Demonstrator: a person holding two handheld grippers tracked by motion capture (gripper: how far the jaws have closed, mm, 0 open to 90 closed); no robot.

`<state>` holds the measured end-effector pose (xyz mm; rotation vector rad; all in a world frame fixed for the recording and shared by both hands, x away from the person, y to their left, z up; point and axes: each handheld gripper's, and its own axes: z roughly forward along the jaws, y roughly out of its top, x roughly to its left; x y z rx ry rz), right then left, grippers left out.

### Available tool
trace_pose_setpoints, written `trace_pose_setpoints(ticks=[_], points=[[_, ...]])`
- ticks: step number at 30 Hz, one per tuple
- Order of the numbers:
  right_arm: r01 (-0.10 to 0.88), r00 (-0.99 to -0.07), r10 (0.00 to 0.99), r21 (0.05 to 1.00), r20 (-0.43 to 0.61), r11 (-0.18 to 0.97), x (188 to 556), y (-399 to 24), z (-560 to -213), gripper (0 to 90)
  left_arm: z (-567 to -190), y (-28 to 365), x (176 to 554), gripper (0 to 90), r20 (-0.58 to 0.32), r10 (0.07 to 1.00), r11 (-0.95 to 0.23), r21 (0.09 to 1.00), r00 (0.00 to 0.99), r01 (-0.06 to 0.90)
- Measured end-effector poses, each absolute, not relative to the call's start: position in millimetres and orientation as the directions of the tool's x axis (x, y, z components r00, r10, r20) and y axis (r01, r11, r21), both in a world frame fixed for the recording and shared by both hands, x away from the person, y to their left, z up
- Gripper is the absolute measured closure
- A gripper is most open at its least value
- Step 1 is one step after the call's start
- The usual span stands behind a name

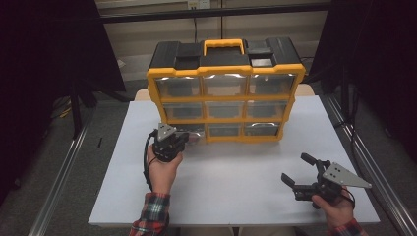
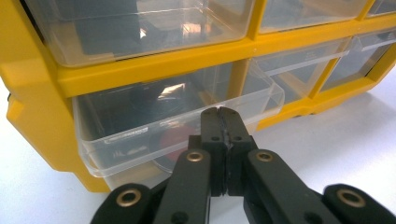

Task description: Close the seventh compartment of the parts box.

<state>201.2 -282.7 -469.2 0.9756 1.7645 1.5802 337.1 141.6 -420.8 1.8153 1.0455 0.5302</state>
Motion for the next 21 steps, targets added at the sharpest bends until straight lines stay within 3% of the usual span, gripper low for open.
trace_pose_setpoints(ticks=[21], points=[[0.144,-0.57,0.82,0.989,0.054,0.036,201.2,-282.6,-469.4,1.7,-421.6,140.7,340.9,89.9,-0.078,0.843,-0.186,0.885,0.532,0.426]])
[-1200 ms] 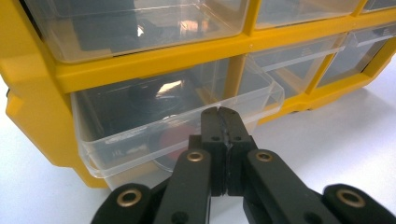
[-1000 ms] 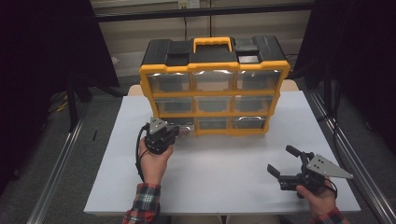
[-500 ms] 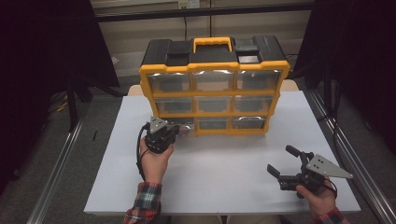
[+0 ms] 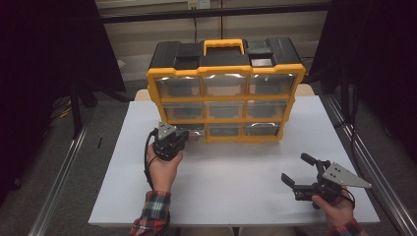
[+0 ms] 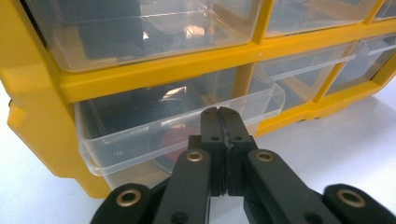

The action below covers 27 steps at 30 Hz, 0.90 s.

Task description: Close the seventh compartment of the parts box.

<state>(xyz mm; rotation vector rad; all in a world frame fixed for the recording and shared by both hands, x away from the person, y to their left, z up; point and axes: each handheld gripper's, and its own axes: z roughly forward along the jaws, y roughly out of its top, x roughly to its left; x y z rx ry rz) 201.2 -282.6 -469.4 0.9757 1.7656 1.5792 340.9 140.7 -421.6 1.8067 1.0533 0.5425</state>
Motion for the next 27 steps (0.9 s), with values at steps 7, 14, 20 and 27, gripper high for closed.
trace_pose_setpoints(ticks=[7,14,20,27], points=[[0.144,-0.572,0.819,0.989,0.051,0.039,201.1,-283.3,-469.5,1.8,-421.8,140.5,342.4,89.8,-0.072,0.845,-0.19,0.886,0.53,0.423],[0.145,-0.57,0.82,0.989,0.055,0.034,201.2,-283.0,-469.6,1.8,-422.4,140.9,343.7,89.7,-0.075,0.846,-0.184,0.889,0.528,0.42],[0.145,-0.57,0.82,0.989,0.055,0.035,201.3,-282.8,-469.7,1.8,-423.2,142.1,345.2,89.8,-0.073,0.845,-0.185,0.889,0.529,0.419],[0.148,-0.57,0.82,0.989,0.058,0.033,201.4,-283.0,-469.8,1.8,-423.8,141.4,346.7,89.8,-0.066,0.852,-0.183,0.891,0.519,0.415]])
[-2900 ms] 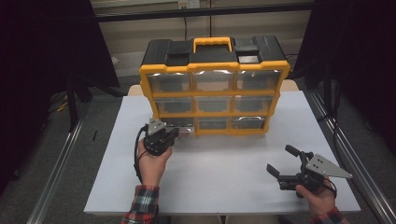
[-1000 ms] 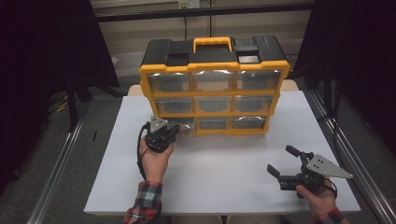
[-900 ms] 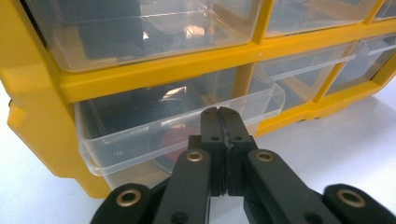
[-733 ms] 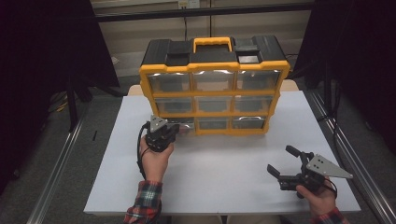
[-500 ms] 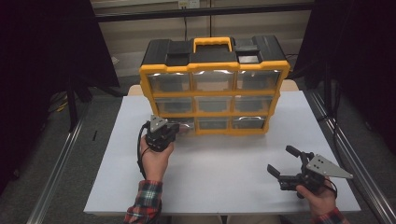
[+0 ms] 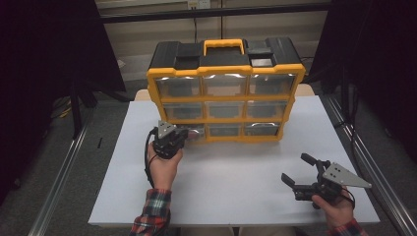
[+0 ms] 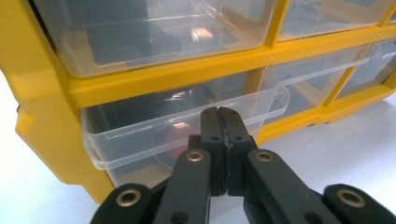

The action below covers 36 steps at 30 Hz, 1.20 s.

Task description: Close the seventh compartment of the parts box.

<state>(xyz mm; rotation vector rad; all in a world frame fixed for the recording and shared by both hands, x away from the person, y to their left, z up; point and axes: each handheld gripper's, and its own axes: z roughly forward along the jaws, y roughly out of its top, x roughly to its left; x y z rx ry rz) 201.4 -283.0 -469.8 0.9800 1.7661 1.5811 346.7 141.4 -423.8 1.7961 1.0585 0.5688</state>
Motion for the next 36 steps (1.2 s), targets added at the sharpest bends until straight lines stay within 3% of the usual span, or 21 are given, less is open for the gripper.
trace_pose_setpoints(ticks=[36], points=[[0.15,-0.569,0.82,0.988,0.06,0.031,201.3,-283.2,-469.9,1.7,-426.7,140.0,352.7,89.6,-0.053,0.864,-0.176,0.9,0.501,0.4]])
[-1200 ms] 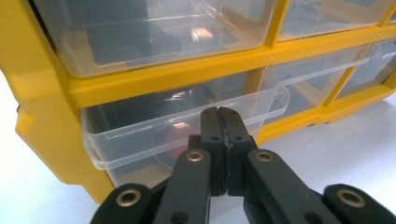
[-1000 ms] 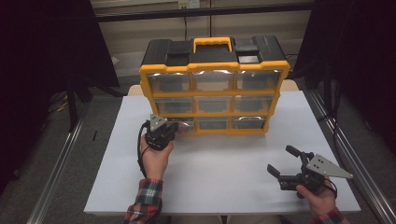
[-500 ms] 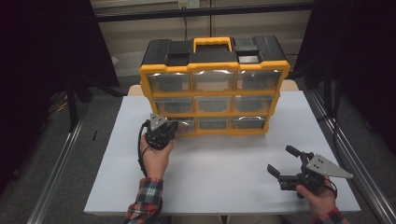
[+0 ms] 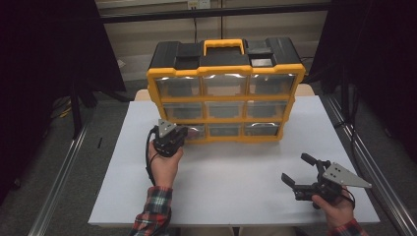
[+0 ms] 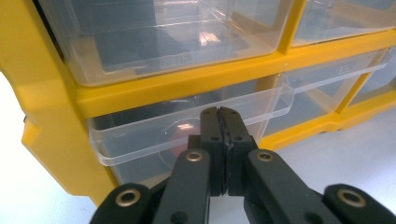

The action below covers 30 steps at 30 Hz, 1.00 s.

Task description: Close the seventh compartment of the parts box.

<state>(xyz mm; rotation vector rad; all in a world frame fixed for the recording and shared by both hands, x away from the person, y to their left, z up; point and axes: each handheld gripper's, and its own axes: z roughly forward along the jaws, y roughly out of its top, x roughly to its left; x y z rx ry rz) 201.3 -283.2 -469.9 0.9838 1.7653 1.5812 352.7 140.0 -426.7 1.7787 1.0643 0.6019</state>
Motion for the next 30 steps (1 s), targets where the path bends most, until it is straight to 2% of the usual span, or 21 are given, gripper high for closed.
trace_pose_setpoints(ticks=[30], points=[[0.151,-0.566,0.822,0.988,0.06,0.031,201.3,-283.4,-470.1,1.8,-431.6,138.5,358.6,89.4,-0.034,0.876,-0.175,0.908,0.481,0.382]])
